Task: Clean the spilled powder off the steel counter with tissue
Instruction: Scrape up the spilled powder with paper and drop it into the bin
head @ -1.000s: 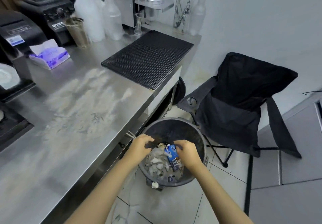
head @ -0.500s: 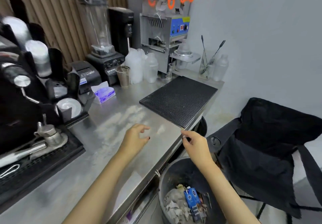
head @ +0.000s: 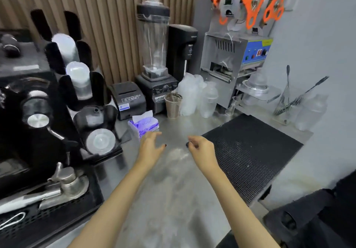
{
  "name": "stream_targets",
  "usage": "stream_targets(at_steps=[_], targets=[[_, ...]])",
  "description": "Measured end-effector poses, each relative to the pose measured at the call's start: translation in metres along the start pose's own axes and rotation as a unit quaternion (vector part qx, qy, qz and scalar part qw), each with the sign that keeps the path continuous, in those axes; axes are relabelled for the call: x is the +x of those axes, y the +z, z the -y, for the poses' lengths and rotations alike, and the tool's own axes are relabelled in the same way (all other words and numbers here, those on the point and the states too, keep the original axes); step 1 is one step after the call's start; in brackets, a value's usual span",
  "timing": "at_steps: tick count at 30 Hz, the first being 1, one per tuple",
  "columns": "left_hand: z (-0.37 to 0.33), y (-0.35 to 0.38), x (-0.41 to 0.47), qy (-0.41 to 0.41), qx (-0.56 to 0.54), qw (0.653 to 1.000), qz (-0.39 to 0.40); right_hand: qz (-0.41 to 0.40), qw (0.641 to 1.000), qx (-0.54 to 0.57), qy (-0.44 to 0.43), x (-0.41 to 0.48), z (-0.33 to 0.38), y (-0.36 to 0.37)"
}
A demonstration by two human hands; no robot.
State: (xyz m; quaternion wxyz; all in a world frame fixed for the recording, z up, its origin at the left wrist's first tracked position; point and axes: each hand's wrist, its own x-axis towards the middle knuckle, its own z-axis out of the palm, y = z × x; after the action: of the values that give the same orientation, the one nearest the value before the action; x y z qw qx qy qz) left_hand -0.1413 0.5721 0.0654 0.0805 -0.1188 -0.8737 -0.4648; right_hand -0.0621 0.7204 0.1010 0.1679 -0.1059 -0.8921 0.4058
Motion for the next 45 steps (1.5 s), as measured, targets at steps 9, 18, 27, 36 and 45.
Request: stream_targets(at_steps=[9, 18, 27, 36, 45], targets=[[0.078, 0.023, 0.108, -0.128, 0.057, 0.974, -0.178, 0.126, 0.977, -0.047, -0.165, 0.173, 0.012, 0.107], [0.13, 0.031, 0.148, -0.175, 0.02, 0.969, -0.173, 0.192, 0.902, -0.231, -0.31, 0.248, 0.018, 0.181], [0.145, 0.028, 0.158, -0.178, 0.089, 0.971, -0.131, 0.151, 0.89, -0.251, -0.349, 0.261, 0.016, 0.194], [0.143, 0.029, 0.156, -0.211, 0.107, 0.963, -0.127, 0.072, 0.899, -0.2, -0.384, 0.279, 0.046, 0.16], [0.129, 0.026, 0.153, -0.252, 0.079, 0.957, -0.12, -0.03, 0.947, -0.011, -0.32, 0.28, 0.066, 0.108]])
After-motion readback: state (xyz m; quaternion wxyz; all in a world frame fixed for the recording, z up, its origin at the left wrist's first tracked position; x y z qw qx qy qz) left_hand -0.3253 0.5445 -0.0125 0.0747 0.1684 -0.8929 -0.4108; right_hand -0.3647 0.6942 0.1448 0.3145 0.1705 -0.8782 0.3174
